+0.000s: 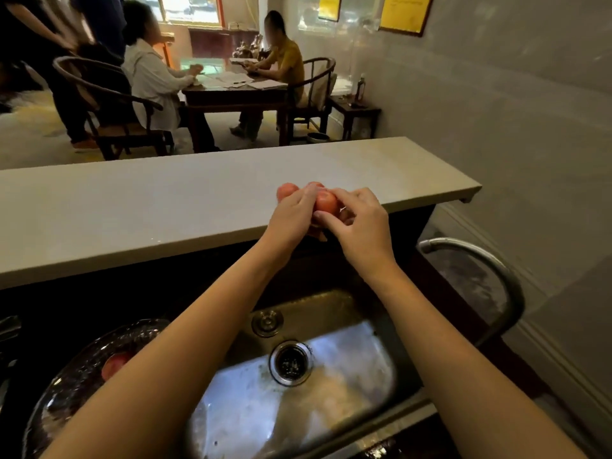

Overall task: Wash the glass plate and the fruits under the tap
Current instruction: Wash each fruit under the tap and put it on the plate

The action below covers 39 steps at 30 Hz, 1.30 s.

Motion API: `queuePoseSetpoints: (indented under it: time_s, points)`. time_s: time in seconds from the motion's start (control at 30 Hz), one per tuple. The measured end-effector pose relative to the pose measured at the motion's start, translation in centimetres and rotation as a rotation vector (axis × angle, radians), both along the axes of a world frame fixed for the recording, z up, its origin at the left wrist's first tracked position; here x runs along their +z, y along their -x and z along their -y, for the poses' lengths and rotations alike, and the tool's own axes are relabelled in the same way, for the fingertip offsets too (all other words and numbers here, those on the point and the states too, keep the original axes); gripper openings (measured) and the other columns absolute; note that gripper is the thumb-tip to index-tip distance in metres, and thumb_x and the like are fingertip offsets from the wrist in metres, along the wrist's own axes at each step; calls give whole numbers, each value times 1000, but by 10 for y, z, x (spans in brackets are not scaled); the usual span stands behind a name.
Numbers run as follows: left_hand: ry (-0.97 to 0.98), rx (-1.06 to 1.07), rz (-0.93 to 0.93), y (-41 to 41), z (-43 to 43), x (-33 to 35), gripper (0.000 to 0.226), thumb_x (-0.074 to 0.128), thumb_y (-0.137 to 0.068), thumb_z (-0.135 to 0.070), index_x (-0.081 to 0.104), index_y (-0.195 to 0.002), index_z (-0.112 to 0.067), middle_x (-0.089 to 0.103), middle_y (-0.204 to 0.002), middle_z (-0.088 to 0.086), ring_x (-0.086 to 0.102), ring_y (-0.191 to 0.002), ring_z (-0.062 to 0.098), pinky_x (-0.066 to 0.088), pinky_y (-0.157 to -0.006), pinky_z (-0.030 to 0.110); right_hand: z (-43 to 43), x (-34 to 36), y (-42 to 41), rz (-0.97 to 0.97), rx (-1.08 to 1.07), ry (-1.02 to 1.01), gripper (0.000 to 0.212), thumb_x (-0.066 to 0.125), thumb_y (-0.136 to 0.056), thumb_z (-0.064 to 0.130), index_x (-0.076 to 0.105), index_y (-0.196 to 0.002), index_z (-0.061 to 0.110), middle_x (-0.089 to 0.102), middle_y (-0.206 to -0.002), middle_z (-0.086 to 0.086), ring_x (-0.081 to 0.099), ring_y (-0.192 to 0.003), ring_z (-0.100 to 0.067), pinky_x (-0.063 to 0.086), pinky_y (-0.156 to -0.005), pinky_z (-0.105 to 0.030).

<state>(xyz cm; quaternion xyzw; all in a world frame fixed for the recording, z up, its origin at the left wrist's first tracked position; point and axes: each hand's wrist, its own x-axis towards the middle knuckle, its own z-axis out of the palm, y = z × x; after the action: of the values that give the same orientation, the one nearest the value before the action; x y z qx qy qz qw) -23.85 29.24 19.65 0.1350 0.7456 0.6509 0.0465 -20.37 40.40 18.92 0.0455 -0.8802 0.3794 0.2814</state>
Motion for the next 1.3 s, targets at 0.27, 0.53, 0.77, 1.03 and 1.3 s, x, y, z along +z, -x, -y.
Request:
queuePoseSetpoints:
  time_s: [0.27, 0.53, 0.77, 1.03, 1.3]
  points:
    - [-147, -157, 192, -16, -64, -33, 28, 35, -99, -25, 62, -101, -19, 59, -109, 9, 64, -81, 14, 53, -53, 21, -61, -24, -40, 125, -83, -14, 41, 61, -88, 23, 56, -126, 12, 51, -103, -6, 51, -81, -12, 38, -74, -9]
    - [-354, -204, 510, -28, -114, -104, 25, 30, -100, -19, 52, -110, -11, 48, -102, 13, 53, -70, 21, 45, -46, 14, -121, -120, -92, 708, -444, -233, 33, 36, -98, 21, 53, -122, 5, 54, -121, -17, 56, -106, -34, 43, -85, -38]
    - [-453, -192, 669, -28, -143, -139, 29, 28, -101, -21, 57, -101, -21, 39, -126, 15, 50, -98, 29, 50, -57, 18, -136, -171, -109, 808, -540, 83, 26, 34, -97, 6, 55, -112, 3, 61, -110, -21, 59, -100, -35, 49, -89, -48]
    - [-457, -193, 690, -24, -163, -152, 29, 29, -101, -21, 58, -103, -19, 35, -136, 19, 45, -110, 32, 47, -69, 23, -134, -186, -109, 620, -657, 224, 27, 38, -99, 18, 61, -101, 3, 67, -88, -18, 64, -82, -30, 43, -66, -29]
    - [-461, -209, 708, -24, -169, -151, 30, 29, -101, -21, 59, -102, -19, 38, -134, 18, 48, -109, 32, 49, -67, 22, -139, -185, -99, 654, -656, 199, 30, 37, -99, 17, 61, -106, 0, 67, -98, -17, 63, -90, -29, 40, -68, -27]
